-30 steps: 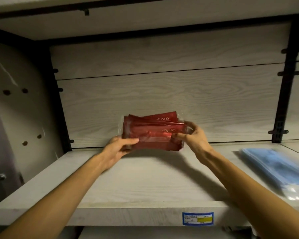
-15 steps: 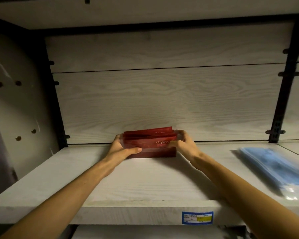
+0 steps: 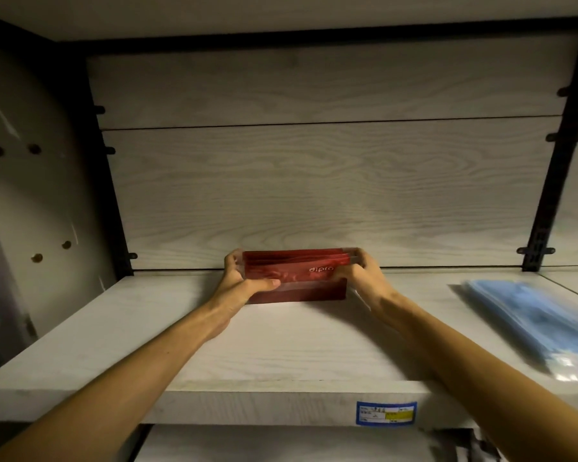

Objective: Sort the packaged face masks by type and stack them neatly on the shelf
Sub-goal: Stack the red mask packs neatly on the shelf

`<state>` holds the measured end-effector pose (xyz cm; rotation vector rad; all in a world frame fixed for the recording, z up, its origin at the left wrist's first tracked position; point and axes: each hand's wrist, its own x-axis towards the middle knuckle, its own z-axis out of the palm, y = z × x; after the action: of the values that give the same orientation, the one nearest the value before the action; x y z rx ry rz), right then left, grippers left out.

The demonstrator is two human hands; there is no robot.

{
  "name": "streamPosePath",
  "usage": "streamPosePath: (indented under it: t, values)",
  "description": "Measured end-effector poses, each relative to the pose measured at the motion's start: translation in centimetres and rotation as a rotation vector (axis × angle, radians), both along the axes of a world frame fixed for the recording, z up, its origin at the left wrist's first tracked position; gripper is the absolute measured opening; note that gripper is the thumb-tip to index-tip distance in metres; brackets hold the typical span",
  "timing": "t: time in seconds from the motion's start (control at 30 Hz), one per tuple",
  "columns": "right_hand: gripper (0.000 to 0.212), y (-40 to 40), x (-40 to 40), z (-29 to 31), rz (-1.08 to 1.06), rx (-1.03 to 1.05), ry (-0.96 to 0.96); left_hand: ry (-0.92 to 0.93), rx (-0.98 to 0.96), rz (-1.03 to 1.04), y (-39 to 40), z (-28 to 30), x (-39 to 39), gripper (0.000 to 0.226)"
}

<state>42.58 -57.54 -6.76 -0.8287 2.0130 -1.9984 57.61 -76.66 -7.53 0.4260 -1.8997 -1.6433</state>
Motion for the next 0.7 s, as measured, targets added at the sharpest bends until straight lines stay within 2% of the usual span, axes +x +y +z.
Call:
streamPosePath:
  t: [0.1, 0.23, 0.3, 0.47, 0.53, 0.63, 0.7]
  values:
    - [0.030, -0.11, 0.62, 0.08, 0.046, 0.055, 0.045, 0.015, 0.023, 0.009, 0.59, 0.30, 0.01, 0.079]
    - [0.038, 0.04, 0.92, 0.75, 0.001, -0.073, -0.123, 0.075, 0.046, 0.060, 0.62, 0.74, 0.48, 0.066]
    - [0.039, 0.23, 0.86, 0.78, -0.016, -0.082, -0.138, 0.087, 0.045, 0.070, 0.56, 0.78, 0.69, 0.067]
    - [0.024, 0.33, 0.78, 0.45, 0.055, 0.044, -0.011, 0.054, 0.048, -0.005, 0.53, 0.42, 0.54, 0.068]
    - [0.022, 0.24, 0.62, 0.31, 0.067, 0.033, 0.022, 0.041, 0.055, 0.007, 0.16, 0.27, 0.36, 0.067]
    - [0.024, 0.23, 0.36, 0.05, 0.052, 0.067, 0.066, 0.026, 0.026, 0.036, -0.21, 0.16, 0.14, 0.058]
    - [0.019, 0.29, 0.10, -0.11, 0.000, 0.166, 0.143, 0.028, -0.028, 0.059, -0.25, 0.08, 0.18, 0.051]
